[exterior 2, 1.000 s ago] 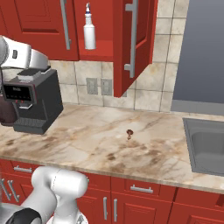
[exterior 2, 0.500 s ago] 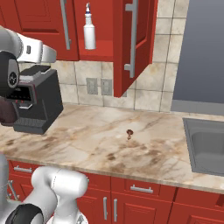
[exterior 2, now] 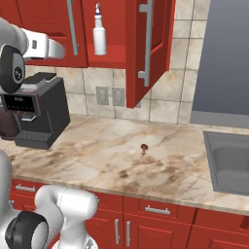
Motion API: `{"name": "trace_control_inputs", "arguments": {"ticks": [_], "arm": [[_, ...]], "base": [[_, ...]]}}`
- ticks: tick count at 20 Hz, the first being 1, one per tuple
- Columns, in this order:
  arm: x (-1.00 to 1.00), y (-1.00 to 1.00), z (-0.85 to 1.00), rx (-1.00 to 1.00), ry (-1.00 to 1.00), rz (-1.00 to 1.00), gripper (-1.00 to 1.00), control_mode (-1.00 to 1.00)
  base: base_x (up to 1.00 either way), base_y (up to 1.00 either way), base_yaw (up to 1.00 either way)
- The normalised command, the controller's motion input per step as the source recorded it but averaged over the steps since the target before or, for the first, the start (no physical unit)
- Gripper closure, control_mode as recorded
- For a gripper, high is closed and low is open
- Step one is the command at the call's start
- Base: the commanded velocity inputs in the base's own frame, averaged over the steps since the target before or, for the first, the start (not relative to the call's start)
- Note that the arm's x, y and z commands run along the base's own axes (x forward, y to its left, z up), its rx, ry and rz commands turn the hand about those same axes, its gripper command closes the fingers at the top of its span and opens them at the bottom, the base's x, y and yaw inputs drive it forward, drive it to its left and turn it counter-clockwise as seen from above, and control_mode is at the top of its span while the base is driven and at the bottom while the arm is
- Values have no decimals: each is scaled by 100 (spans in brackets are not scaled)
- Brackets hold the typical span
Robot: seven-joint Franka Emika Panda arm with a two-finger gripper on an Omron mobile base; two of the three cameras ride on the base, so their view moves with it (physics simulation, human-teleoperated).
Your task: Pick the spray and sponge from the cabinet and place them on the counter.
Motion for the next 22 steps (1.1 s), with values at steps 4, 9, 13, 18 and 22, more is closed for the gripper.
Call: {"name": "trace_control_inputs", "arguments": {"ticks": [4,9,13,18,22], "arm": [[62,3,0,0,0,0,-100,-100],[54,0,1,0,0,0,-100,-100],[50,0,1,0,0,1,-100,-100],[58,0,0,0,-1,0,-100,-100],[62,0,0,0,0,0,-100,-100]], "base": [[0,0,0],[0,0,0],[0,0,0],[0,0,0],[0,0,0]]}}
